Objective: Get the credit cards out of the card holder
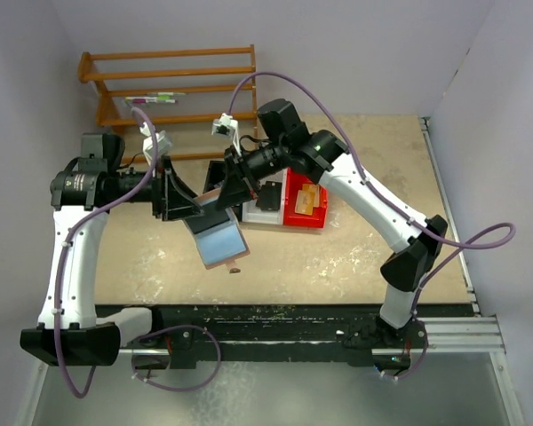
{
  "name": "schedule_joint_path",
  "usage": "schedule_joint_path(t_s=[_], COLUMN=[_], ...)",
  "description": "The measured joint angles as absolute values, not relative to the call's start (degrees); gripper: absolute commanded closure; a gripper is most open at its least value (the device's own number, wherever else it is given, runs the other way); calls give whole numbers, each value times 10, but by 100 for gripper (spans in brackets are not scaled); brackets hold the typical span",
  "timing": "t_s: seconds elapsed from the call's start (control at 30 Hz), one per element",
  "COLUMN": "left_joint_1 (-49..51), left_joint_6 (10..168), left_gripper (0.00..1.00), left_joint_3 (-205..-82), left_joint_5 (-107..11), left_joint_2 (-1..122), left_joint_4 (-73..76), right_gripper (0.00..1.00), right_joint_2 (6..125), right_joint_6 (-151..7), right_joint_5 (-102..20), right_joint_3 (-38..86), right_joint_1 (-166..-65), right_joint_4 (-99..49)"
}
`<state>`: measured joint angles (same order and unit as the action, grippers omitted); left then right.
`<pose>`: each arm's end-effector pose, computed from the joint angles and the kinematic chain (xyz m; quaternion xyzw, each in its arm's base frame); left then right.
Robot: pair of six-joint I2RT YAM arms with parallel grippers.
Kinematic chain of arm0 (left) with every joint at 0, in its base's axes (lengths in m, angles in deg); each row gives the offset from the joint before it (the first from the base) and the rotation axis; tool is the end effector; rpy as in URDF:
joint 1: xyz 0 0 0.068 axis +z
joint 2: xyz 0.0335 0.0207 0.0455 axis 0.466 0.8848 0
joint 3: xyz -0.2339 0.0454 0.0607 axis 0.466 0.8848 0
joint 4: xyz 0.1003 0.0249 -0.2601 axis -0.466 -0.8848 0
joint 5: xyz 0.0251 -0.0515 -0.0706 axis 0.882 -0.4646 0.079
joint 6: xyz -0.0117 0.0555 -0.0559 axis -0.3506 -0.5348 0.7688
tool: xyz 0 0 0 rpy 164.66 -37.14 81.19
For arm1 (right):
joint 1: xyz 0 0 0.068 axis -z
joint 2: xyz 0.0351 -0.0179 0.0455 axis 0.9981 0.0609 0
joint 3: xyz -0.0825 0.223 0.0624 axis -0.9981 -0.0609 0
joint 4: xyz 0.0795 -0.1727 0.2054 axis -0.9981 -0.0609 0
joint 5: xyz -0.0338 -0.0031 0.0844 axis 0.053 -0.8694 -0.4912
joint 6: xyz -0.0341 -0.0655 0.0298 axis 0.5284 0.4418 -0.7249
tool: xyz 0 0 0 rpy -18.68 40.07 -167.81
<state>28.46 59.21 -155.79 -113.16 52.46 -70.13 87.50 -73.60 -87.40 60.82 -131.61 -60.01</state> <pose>0.2223 -0.0631 0.3925 0.3096 0.7181 -0.5155 0.3503 0.2614 0.3408 0.3972 -0.4661 0.6426 0.5545 0.2496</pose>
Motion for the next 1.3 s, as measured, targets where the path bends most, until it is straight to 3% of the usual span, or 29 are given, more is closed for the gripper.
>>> schedule_joint_path(t_s=[0.17, 0.33, 0.37, 0.4, 0.47, 0.57, 0.67, 0.8, 0.87, 1.13, 1.23, 1.3], left_joint_1=[280, 280, 279, 279, 277, 276, 276, 276, 276, 276, 276, 276], left_joint_6=[563, 562, 562, 563, 568, 595, 657, 817, 872, 1068, 1086, 1091], left_gripper=[55, 85, 90, 95, 100, 100, 100, 100, 100, 100, 96, 90], left_joint_3=[-1546, -1528, -1525, -1524, -1521, -1515, -1500, -1455, -1439, -1394, -1389, -1389], left_joint_5=[-1112, -1107, -1109, -1110, -1118, -1119, -1120, -1125, -1128, -1154, -1156, -1159], left_joint_2=[526, 526, 526, 526, 526, 526, 520, 483, 466, 420, 416, 416], left_joint_4=[-725, -723, -721, -722, -721, -698, -645, -502, -452, -266, -256, -253], right_gripper=[100, 100, 91, 74, 56, 42, 33, 43, 52, 57, 74, 91], right_joint_2=[898, 899, 901, 902, 903, 882, 815, 689, 657, 664, 679, 688], right_joint_6=[-705, -692, -689, -688, -694, -735, -822, -992, -1063, -1212, -1238, -1250], right_joint_5=[-874, -874, -874, -874, -874, -873, -871, -843, -832, -826, -826, -827], right_joint_3=[668, 677, 679, 679, 676, 617, 460, 197, 139, 133, 135, 138], right_joint_1=[-1318, -1318, -1318, -1318, -1317, -1307, -1292, -1268, -1263, -1266, -1266, -1267], right_joint_4=[-646, -662, -664, -665, -660, -589, -441, -142, -31, 191, 223, 234])
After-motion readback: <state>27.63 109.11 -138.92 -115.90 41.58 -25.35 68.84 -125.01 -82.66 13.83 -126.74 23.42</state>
